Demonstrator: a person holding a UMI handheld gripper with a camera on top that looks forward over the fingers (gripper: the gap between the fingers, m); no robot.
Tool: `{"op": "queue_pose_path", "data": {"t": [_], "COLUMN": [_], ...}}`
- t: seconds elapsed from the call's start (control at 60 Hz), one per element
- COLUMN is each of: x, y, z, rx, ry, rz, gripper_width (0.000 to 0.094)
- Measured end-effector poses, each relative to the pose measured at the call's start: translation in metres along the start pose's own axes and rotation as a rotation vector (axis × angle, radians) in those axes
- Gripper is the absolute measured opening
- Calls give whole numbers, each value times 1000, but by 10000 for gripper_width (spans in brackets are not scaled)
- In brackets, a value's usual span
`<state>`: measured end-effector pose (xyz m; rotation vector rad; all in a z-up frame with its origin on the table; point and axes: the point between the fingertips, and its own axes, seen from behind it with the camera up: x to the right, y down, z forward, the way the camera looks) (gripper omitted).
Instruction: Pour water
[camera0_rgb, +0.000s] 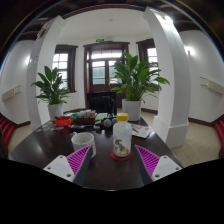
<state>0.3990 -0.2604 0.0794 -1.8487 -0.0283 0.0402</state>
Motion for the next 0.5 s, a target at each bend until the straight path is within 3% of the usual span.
{"op": "queue_pose_path", "data": {"t": [0.5], "x": [8], "y": [-21], "z": [-40], "rx": [28], "ry": [80], "rz": [11], "gripper_width": [817]}}
